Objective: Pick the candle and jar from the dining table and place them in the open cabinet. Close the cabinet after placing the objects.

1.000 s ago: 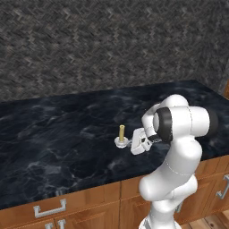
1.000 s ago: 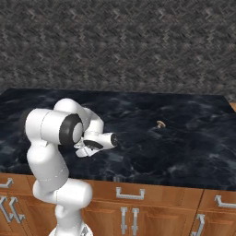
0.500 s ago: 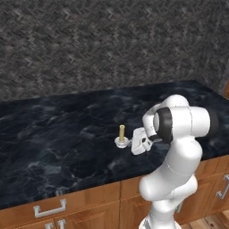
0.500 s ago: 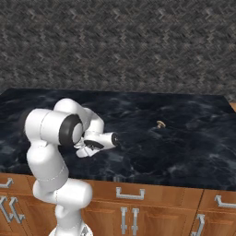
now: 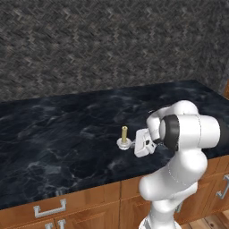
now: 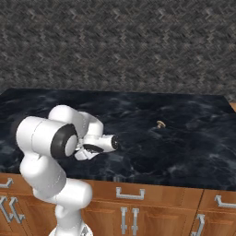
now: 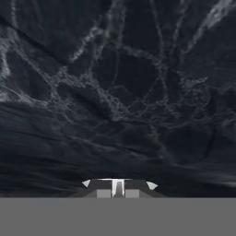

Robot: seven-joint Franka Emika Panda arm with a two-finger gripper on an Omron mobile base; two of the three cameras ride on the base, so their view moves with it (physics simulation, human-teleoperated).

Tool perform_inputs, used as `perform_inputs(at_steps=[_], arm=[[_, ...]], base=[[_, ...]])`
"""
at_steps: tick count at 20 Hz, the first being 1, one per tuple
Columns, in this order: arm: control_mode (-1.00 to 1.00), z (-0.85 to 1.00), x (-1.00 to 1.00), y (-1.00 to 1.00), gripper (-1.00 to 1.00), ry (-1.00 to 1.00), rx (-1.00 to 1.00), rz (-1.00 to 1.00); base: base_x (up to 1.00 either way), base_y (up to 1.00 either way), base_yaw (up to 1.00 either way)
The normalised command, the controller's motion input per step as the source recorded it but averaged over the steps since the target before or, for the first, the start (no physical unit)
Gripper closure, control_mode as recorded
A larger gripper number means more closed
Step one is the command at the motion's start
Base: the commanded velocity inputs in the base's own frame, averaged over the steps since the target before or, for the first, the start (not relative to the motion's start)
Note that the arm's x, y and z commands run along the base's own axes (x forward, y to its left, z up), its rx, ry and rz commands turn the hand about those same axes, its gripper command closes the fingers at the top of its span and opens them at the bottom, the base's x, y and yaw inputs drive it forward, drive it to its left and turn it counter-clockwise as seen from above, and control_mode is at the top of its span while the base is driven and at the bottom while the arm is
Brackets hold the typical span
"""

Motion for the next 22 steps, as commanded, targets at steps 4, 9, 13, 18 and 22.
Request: perform_inputs(at_steps=[4, 9, 13, 18, 22], arm=[[-1.00, 0.29, -0.24, -0.04, 1.00, 0.00, 0.02, 0.00], [-1.00, 0.49, -0.20, -0.08, 1.00, 0.00, 0.04, 0.00], [-1.00, 0.52, -0.22, -0.09, 1.00, 0.00, 0.03, 0.00], [-1.00, 0.50, -0.29, -0.12, 1.00, 0.00, 0.00, 0.00], [-1.00, 0.43, -0.34, -0.09, 1.00, 0.00, 0.00, -0.01]], base=[[0.00, 0.00, 0.00], [0.00, 0.00, 0.00], [0.00, 0.00, 0.00], [0.00, 0.00, 0.00], [0.00, 0.00, 0.00]])
